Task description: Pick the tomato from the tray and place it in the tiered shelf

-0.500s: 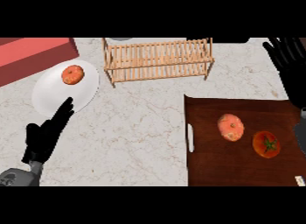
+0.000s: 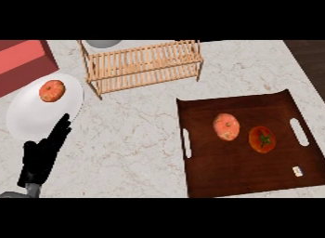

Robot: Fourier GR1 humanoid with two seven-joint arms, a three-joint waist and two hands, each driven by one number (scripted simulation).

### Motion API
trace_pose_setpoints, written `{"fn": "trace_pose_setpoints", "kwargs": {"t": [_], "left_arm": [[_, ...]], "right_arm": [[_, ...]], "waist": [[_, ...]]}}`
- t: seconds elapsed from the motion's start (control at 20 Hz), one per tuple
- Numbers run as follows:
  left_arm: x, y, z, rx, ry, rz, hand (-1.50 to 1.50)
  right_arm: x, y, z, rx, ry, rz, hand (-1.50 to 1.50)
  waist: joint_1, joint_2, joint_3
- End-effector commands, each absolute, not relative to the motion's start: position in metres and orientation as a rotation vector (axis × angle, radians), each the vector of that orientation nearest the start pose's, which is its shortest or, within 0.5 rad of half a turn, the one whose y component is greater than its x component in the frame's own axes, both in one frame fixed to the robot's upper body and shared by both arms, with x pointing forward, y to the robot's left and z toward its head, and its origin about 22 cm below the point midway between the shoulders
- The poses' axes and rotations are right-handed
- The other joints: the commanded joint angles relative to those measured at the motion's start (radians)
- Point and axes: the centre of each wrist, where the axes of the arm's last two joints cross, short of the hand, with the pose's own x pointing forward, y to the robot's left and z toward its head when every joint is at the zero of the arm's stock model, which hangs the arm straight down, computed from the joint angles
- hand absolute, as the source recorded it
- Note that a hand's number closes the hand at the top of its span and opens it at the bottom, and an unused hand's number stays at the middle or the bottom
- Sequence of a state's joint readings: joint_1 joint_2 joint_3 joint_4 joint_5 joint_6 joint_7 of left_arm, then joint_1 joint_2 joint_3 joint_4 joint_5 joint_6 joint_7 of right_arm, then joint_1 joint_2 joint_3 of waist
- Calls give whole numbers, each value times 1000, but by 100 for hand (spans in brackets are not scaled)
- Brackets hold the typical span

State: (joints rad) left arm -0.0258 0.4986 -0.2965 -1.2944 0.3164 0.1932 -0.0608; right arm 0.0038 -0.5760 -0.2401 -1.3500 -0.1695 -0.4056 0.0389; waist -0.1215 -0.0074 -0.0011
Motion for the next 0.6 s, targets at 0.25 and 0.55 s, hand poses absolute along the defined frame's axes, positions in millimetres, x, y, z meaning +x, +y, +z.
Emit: {"fn": "trace_pose_setpoints", "kwargs": {"t": [0.25, 0.55], "left_arm": [[226, 279, -34, 139, -1290, -273, 0], [239, 281, -32, 132, -1330, -266, 0]], "right_arm": [[115, -396, -1, -849, -1596, -398, -150], [114, -351, 34, -781, -1541, -203, -150]], "waist": [[84, 0, 1], [112, 7, -1]]}}
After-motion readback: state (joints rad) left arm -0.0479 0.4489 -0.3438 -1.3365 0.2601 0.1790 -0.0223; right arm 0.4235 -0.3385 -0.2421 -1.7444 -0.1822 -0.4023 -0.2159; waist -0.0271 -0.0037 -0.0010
